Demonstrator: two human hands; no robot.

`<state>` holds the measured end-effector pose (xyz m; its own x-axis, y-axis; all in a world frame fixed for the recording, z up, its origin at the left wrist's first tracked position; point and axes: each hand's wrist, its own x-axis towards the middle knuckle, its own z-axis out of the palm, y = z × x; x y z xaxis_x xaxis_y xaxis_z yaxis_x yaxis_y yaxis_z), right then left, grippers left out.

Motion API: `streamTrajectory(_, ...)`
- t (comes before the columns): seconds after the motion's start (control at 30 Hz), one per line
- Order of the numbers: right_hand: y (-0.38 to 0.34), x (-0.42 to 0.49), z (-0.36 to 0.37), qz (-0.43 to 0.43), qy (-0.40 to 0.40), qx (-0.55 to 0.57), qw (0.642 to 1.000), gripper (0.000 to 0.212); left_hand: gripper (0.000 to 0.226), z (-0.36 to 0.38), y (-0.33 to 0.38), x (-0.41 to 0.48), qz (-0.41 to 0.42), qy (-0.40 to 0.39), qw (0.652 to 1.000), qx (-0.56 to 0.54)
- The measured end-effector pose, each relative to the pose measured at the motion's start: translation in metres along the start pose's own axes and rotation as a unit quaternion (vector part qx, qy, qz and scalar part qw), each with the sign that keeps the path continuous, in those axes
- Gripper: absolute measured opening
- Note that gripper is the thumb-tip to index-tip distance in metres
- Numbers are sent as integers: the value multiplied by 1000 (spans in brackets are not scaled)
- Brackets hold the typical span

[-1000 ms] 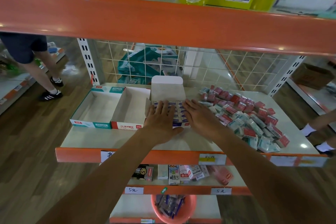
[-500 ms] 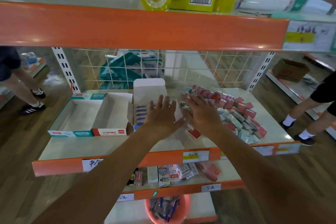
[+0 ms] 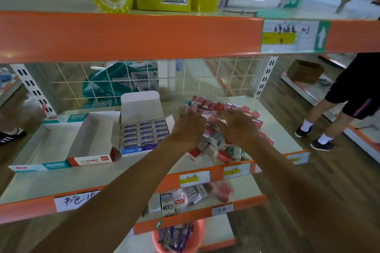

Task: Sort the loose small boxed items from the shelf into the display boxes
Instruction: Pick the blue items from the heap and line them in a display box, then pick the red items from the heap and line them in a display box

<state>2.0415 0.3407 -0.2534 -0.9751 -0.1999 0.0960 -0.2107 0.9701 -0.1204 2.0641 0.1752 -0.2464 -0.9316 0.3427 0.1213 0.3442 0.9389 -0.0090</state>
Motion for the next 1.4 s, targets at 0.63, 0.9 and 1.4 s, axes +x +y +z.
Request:
streamTrajectory(0.63,-5,20,-4,-48,56,86,994,16,30,-7,-11,-3,39,14,990,-135)
streamTrajectory(0.9,-26,18,-9,-128,83,203,967,20,22,-19,-38,-19,-34,83,975,-202)
streamTrajectory(1.4,-121,18,-4,-141,7,326,935,20,19,-33,-117,-79,-232,65,864,-442)
